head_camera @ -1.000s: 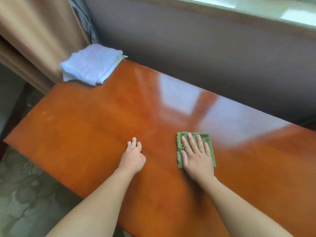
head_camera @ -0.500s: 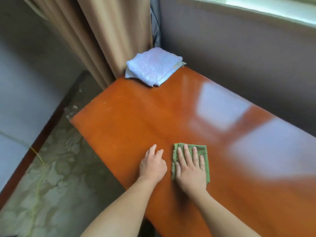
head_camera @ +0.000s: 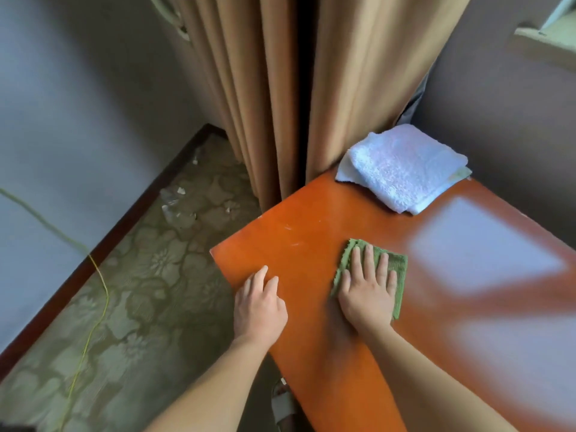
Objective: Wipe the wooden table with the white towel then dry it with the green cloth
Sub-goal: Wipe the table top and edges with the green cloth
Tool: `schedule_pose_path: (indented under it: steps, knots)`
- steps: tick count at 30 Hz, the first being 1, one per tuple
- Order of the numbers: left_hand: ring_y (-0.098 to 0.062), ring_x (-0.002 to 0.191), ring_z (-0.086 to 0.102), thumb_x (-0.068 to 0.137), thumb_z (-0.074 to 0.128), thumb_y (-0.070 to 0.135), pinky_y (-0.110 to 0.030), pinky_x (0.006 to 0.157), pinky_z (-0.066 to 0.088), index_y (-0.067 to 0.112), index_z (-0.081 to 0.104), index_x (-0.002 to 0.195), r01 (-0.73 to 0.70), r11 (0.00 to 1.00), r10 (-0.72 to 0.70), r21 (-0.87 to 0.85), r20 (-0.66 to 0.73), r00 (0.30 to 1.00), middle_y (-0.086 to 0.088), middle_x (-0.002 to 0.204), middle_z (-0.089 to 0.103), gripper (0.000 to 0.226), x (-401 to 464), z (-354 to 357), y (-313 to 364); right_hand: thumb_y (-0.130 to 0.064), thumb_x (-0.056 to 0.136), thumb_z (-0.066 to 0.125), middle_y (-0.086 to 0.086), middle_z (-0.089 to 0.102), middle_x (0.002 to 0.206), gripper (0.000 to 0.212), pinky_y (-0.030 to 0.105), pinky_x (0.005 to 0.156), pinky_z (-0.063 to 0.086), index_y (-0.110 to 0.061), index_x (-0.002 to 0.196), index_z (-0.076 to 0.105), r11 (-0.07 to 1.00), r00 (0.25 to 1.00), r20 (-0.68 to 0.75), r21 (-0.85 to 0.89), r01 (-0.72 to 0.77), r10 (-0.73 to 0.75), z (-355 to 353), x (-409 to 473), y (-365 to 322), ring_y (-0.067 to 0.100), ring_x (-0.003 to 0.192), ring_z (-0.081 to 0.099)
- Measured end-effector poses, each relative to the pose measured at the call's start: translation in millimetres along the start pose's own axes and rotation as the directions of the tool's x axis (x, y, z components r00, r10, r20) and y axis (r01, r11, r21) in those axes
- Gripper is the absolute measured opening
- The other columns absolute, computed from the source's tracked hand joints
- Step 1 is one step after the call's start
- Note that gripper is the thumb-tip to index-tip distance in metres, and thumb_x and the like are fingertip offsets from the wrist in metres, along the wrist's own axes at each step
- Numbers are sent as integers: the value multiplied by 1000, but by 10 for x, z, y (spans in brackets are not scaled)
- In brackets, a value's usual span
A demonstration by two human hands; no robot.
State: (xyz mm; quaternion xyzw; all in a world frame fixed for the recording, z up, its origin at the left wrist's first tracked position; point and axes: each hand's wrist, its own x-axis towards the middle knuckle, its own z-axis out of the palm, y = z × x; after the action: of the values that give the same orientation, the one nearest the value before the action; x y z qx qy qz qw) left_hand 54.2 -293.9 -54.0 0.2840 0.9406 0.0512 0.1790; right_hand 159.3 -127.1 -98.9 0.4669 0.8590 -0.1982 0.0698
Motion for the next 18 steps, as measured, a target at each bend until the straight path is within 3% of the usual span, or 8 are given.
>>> schedule_pose_path:
  steps: [6,11,15,16,18]
  knots:
    - [-19,146,6,99,34,32,-41,115,21,31,29,148,-20,999,22,-30,83,996,4,159,8,49,583,-206,-496,-44,101,17,-6,-10,163,59,46,120,-5,-32,156,-1,995,995,16,-38,94,-94,37,863,-801,24,149,-15]
    - [-19,146,5,100,33,32,-39,113,26,30,32,146,14,996,-2,-91,130,992,5,160,6,47,702,-264,-478,-47,99,17,-7,4,162,59,46,121,2,-30,156,13,888,890,76,-72,455,-450,395,57,-1273,26,150,-4]
    - [-21,147,1,99,34,30,-39,112,28,28,23,150,-33,997,42,-68,139,989,3,160,1,52,683,-249,-525,-36,96,38,-1,44,150,51,52,113,31,-21,144,48,729,738,66,-117,674,-672,409,-93,-926,28,142,34]
    - [-21,147,-1,99,34,29,-39,113,26,28,20,151,-50,997,58,-61,134,989,2,161,0,53,679,-235,-545,-33,94,41,2,49,146,50,52,110,37,-19,140,53,718,726,41,-120,686,-687,376,67,-856,29,139,39]
    - [-23,147,-1,99,34,27,-40,114,23,27,20,151,-69,995,76,-66,112,991,-1,161,0,54,683,-214,-559,-30,94,40,6,53,142,48,52,108,40,-13,136,57,801,799,-64,-87,593,-598,269,501,-913,33,137,42]
